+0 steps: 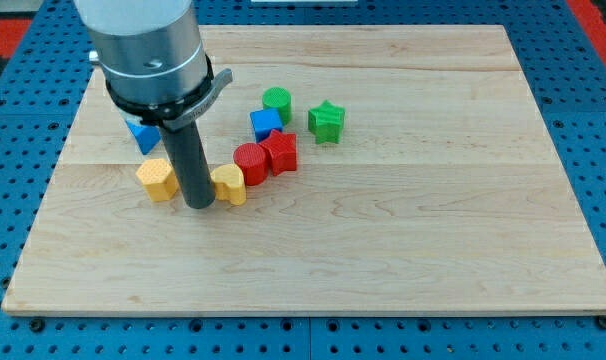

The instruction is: Push the yellow heart into the cube

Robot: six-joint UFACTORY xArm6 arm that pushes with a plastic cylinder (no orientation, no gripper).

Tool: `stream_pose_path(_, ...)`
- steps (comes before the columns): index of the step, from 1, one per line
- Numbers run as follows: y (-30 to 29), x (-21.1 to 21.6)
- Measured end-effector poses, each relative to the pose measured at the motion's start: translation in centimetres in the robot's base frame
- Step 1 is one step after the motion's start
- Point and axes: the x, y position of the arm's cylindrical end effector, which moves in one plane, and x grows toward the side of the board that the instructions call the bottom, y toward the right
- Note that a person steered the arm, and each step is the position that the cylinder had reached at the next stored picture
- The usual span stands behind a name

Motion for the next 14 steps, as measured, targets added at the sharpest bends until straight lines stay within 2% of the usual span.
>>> stream_pose_path(5,1.8,-3.0)
stream_pose_path(6,-0.5,-1.7)
stream_pose_path(7,-3.6,5.5)
stream_pose_path(8,0.2,5.9)
stream_pose_path(12,4.1,-2.7)
stream_pose_path(13,4.8,-3.3)
stream_pose_path(14,4.7,1.3)
